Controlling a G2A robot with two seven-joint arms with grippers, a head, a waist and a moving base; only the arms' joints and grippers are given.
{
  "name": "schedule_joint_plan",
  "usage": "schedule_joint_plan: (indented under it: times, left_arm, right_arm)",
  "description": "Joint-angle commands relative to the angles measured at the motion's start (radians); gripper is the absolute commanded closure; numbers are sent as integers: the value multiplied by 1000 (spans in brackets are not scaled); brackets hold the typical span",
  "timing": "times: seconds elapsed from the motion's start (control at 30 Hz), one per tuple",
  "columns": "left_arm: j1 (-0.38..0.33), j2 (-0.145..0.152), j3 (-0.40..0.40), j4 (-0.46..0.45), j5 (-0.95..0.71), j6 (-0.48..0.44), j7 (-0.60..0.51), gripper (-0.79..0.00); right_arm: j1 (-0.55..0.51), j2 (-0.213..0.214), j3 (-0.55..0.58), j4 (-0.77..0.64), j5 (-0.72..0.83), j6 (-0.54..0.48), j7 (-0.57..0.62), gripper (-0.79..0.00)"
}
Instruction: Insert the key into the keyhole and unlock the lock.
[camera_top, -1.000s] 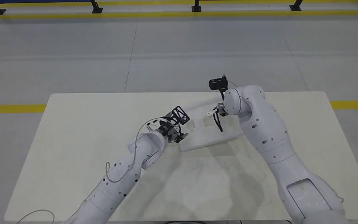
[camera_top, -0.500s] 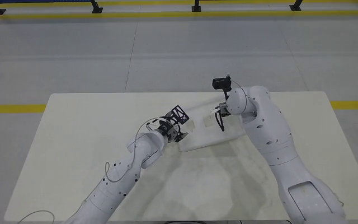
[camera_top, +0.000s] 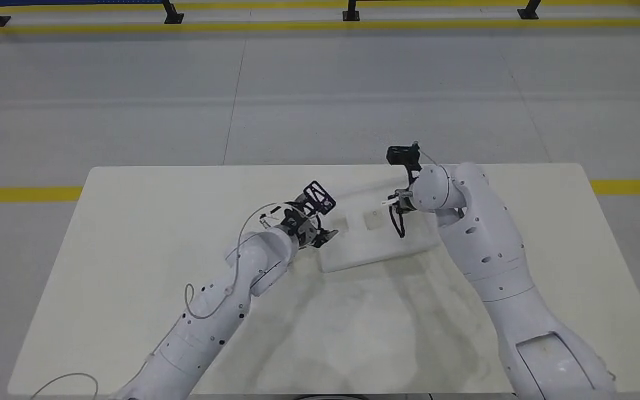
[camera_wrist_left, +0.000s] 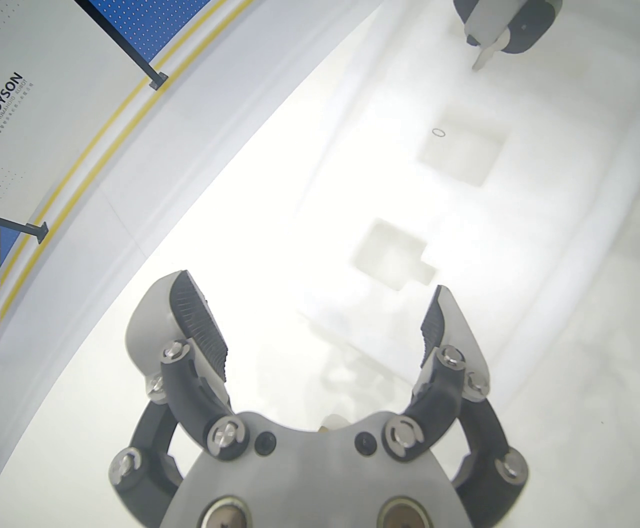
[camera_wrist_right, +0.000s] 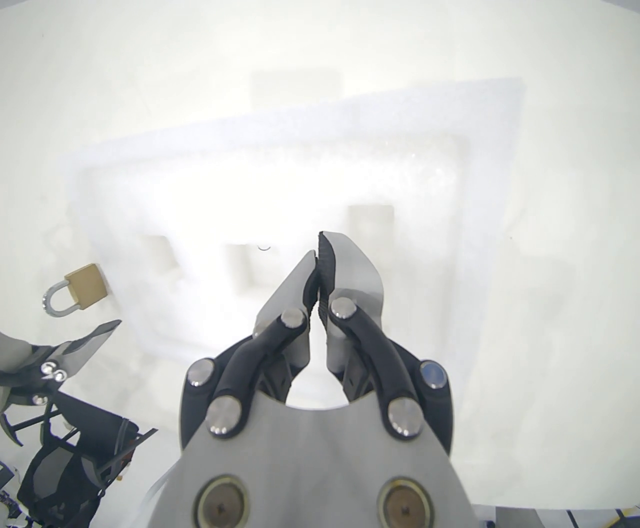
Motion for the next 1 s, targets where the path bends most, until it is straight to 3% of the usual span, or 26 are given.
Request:
schedule_joint_plan:
  times: [0.0, 0.57, 0.97]
  left_arm:
    - [-10, -2, 8, 13, -4, -9, -6, -785]
    - [-105, -29, 97, 159, 42, -28, -68, -785]
    - [-129, -44, 124, 202, 57, -21, -62, -785]
  right_arm:
    - [-9, 2, 12, 6, 18, -11, -15, 0]
    - [-4, 5, 13, 2, 36, -31, -31, 0]
    - [8, 4, -18, -29, -7, -8, -7, 0]
